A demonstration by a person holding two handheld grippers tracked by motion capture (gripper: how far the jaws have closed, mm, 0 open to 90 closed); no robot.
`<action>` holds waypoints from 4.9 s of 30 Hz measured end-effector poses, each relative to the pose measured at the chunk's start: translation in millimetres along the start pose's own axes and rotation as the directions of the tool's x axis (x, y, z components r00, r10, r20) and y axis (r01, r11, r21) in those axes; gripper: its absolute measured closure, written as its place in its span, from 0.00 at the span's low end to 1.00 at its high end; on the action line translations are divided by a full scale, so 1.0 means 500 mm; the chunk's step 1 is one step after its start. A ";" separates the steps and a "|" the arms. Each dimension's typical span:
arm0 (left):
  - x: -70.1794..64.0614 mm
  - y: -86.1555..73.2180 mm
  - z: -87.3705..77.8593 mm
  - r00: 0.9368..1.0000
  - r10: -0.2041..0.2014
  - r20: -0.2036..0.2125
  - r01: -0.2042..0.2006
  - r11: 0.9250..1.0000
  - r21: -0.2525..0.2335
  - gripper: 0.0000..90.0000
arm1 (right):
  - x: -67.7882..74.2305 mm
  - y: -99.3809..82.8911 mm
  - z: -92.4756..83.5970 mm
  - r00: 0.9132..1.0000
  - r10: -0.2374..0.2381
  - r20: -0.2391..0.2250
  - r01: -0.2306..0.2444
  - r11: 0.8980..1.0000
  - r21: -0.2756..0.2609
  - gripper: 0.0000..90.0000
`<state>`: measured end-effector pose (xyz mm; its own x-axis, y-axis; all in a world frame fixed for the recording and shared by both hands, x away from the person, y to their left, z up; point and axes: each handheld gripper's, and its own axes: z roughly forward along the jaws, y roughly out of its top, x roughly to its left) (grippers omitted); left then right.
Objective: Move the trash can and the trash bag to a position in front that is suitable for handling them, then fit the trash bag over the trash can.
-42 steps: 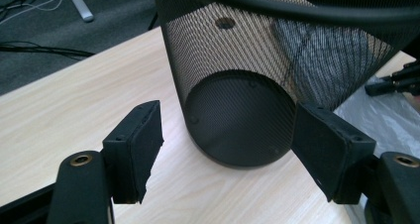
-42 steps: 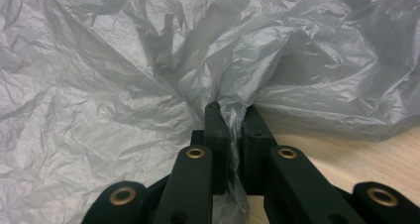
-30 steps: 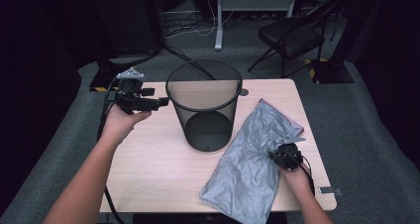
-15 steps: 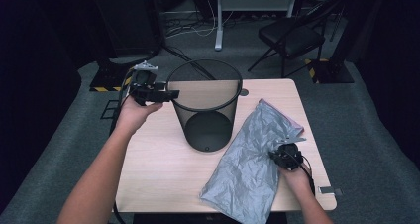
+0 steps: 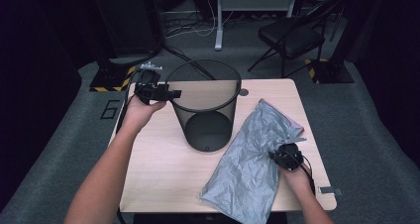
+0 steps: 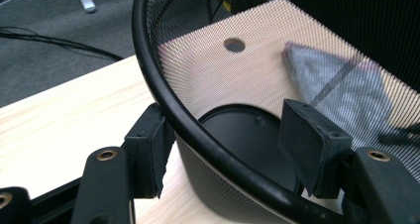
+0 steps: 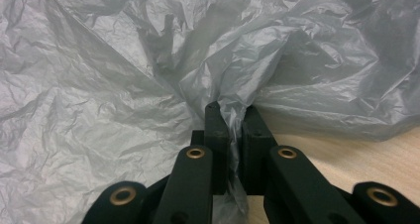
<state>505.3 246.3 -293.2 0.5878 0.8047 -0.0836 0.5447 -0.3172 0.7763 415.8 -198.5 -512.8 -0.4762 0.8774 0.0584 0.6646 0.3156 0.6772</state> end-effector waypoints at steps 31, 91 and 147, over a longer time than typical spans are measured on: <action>-0.039 -0.061 -0.086 0.997 0.044 0.058 -0.046 0.998 0.034 0.42 | -0.015 -0.003 -0.006 1.000 0.015 -0.014 -0.014 1.000 0.012 0.93; -0.117 -0.138 -0.163 0.983 0.102 0.150 -0.106 0.994 0.016 0.40 | 0.050 -0.005 0.002 0.995 -0.098 -0.017 0.098 0.995 0.009 0.58; -0.121 -0.136 -0.145 0.975 0.146 0.167 -0.151 0.988 0.017 0.30 | 0.008 0.121 -0.167 0.970 -0.109 -0.218 0.111 0.994 -0.004 0.93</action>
<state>389.4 255.5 -295.6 0.7527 0.6543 -0.0723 0.4596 -0.4436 0.7694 406.2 -206.0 -410.1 -0.6601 0.7376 0.1424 0.6051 0.4097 0.6827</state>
